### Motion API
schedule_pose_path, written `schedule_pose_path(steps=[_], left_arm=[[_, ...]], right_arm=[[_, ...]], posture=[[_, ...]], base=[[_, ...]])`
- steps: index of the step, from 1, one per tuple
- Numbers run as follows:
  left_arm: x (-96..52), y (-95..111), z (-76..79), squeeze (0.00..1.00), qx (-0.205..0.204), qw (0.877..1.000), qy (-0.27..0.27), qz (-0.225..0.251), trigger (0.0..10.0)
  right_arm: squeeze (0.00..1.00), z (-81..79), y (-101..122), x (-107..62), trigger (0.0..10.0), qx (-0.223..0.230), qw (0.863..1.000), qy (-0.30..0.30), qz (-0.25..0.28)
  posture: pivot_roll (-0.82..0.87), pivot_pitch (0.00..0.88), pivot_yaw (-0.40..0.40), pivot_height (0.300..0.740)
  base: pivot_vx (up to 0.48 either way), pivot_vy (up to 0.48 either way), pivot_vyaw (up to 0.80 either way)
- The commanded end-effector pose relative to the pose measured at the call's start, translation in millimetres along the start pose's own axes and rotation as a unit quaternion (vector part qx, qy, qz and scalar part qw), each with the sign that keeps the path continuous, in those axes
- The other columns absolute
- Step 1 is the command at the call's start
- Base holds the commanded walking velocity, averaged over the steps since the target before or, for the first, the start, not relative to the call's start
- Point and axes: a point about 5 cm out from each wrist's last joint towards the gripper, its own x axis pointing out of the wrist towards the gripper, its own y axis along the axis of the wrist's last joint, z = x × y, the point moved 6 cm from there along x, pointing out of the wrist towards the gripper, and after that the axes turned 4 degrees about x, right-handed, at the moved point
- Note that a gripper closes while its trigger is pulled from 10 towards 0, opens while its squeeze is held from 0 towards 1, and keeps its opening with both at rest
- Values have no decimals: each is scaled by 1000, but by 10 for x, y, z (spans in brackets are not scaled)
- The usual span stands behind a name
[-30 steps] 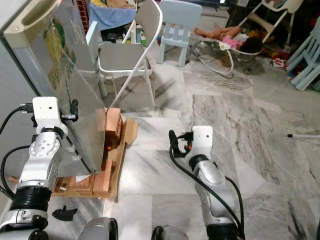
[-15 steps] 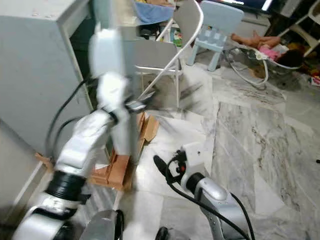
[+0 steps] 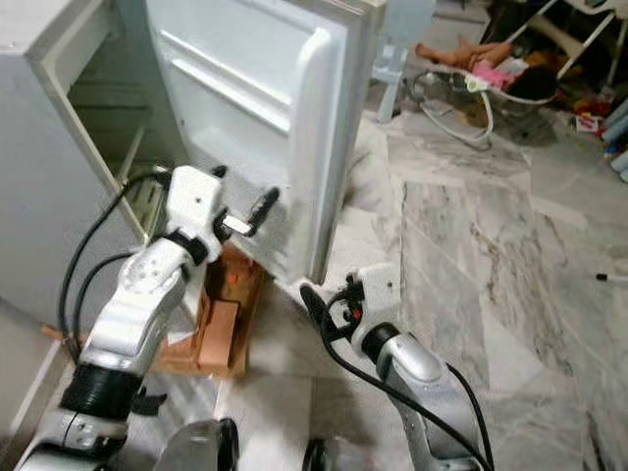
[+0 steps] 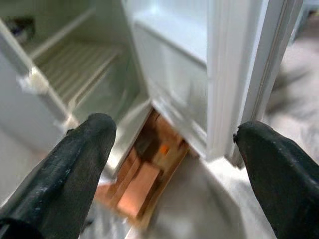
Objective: Restocking fridge
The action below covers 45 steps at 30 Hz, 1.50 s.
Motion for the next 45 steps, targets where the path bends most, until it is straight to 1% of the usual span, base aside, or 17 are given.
schedule_pose_path(steps=[1,3,4,5,8,9,12,14,15,18,22,23,26,29,33,38,45], left_arm=[[-35,45,-6,0,-1,1000,13,10,10000],[-169,-106,-125,0,9,999,42,-10,10000],[-169,-106,-125,0,9,999,42,-10,10000],[-205,-159,-153,0,12,999,50,-17,10000],[-320,-321,-230,0,-2,996,74,-43,10000],[-374,-353,-281,0,7,995,86,-48,10000],[-414,-266,-371,0,28,994,101,-39,10000],[-435,-243,-397,0,28,993,108,-38,10000],[-468,-245,-440,0,33,991,120,-41,10000],[-541,-274,-482,0,42,989,133,-54,10000],[-604,-224,-502,0,55,987,137,-56,10000],[-631,-251,-527,0,51,986,146,-63,10000],[-642,-345,-500,0,52,986,143,-72,10000],[-632,-363,-458,0,52,986,138,-75,10000],[-626,-374,-404,0,45,987,133,-78,10000],[-662,-472,-372,0,39,987,133,-86,10000],[-681,-577,-462,0,51,980,159,-106,10000]], right_arm=[[0,117,-104,-38,10000,-2,1000,-23,-16],[0,116,-78,-19,10000,-3,1000,-24,-10],[0,116,-78,-19,10000,-3,1000,-24,-10],[0,116,-79,-14,10000,-3,1000,-24,-10],[0,111,-88,7,10000,-4,1000,-23,-9],[0,108,-68,31,10000,-6,1000,-23,-5],[0,72,50,107,10000,-12,1000,-18,17],[0,52,101,134,10000,-14,999,-14,26],[0,16,168,163,10000,-13,999,-9,36],[0,-46,297,218,10000,-21,998,0,58],[0,-80,441,262,10000,-18,996,-1,84],[0,-103,466,271,10000,-17,996,1,89],[0,-152,432,282,10000,-25,996,6,87],[0,-200,432,267,10000,-33,995,15,91],[0,-180,440,247,10000,-30,995,11,96],[0,-146,434,230,10000,-34,994,6,101],[0,-141,405,222,10000,-42,994,11,100]], posture=[[136,36,-79,740],[139,37,-80,740],[139,37,-80,740],[142,36,-81,740],[144,35,-83,740],[155,36,-83,740],[162,46,-77,740],[168,55,-71,740],[172,61,-67,740],[181,80,-54,740],[170,96,-55,740],[170,96,-55,740],[161,98,-68,740],[155,99,-80,740],[148,98,-93,740],[143,88,-104,740],[142,76,-109,740]], base=[[244,-409,-788],[246,-409,-788],[247,-409,-788],[247,-409,-788],[250,-406,-783],[285,-382,0],[329,-346,0],[366,-304,0],[409,-247,0],[448,0,0],[472,0,0],[480,0,0],[480,0,0],[480,0,0],[480,0,425],[480,0,685],[480,0,652]])
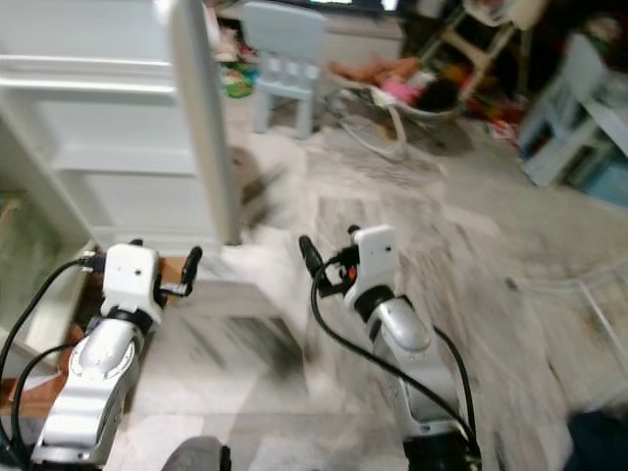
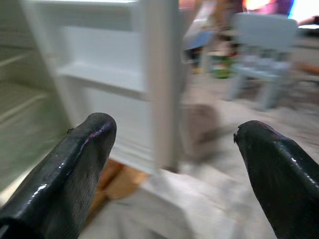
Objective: Restocking fridge
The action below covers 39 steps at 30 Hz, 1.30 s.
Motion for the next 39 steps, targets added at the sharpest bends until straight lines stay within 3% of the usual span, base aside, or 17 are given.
schedule_pose_path(steps=[1,10,18,32,39], left_arm=[[18,-20,21,0,4,1000,3,-6,10000],[74,72,101,0,6,1000,-19,15,10000],[49,92,304,0,21,998,-58,21,10000],[10,57,379,0,17,996,-81,18,10000],[21,39,397,0,14,996,-83,11,10000]], right_arm=[[0,16,36,-11,10000,-10,1000,2,5],[0,23,59,5,10000,-19,1000,6,9],[0,71,24,18,10000,-12,1000,-8,4],[0,92,10,33,10000,-13,1000,-15,2],[0,109,-9,33,10000,-15,1000,-18,-1]], posture=[[141,77,-110,740],[142,78,-108,740],[142,106,-113,740],[140,79,-120,740],[142,78,-119,740]], base=[[480,0,650],[480,0,635],[474,0,0],[462,0,0],[221,0,0]])
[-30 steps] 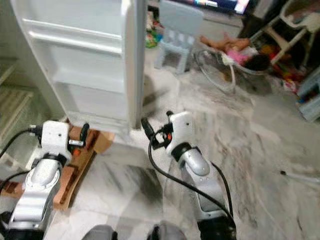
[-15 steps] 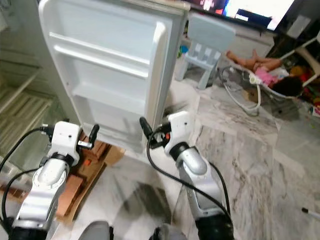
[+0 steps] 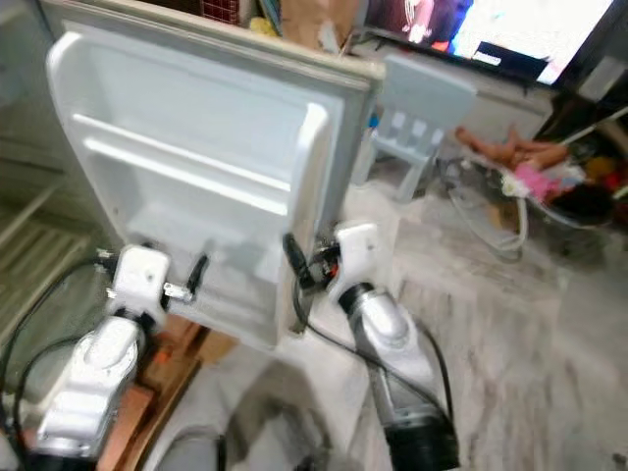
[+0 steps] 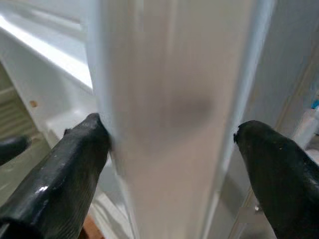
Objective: Restocking fridge
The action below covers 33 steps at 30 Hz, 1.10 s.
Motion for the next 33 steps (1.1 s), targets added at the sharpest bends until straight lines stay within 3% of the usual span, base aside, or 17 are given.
schedule_pose_path(steps=[1,8,16,21,24,32,33], left_arm=[[1,18,140,0,-5,1000,-21,1,10000],[-60,-2,135,0,-1,1000,-19,-7,10000],[-306,-83,33,0,-12,1000,5,-26,10000],[-400,-106,-62,0,2,999,28,-28,10000],[-464,-161,-92,0,-9,999,36,-36,10000],[-357,-117,-28,0,-1,999,22,-25,10000],[-206,-55,12,0,27,1000,6,-13,10000]], right_arm=[[0,202,-16,-60,10000,-9,999,-34,-4],[0,294,-31,-44,10000,-22,998,-51,-6],[0,552,128,108,10000,-41,996,-74,12],[0,479,88,49,10000,-30,997,-69,12],[0,391,-22,-71,10000,-1,997,-75,9],[0,434,-114,-124,10000,11,995,-99,9],[0,491,-136,-107,10000,11,993,-117,14]], posture=[[143,78,-119,740],[151,77,-116,740],[175,82,-124,740],[180,73,-125,740],[169,45,-95,740],[158,17,-41,740],[109,0,41,740]], base=[[0,0,0],[0,0,0],[0,0,0],[0,0,0],[0,0,0],[0,0,0],[0,0,0]])
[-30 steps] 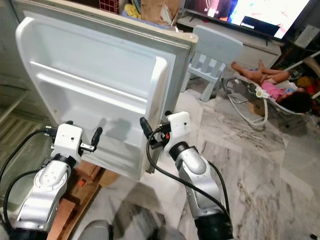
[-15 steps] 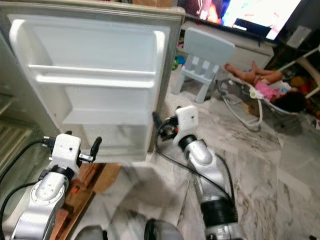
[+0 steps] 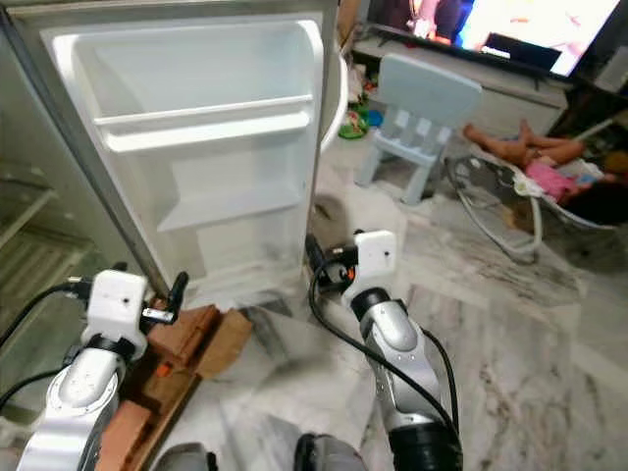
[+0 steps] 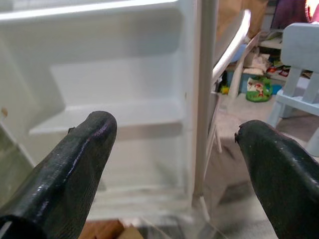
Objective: Restocking fridge
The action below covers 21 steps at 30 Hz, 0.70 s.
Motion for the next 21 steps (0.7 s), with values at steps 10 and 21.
schedule_pose_path(steps=[10,21], left_arm=[[243,113,91,0,54,998,-29,24,10000],[143,-53,254,0,30,998,-46,8,10000]], right_arm=[[0,338,8,-72,10000,-18,998,-62,12],[0,357,-61,-117,10000,-2,998,-68,2]], posture=[[64,0,48,740],[73,0,-3,740]], base=[[0,0,0],[0,-344,-580]])
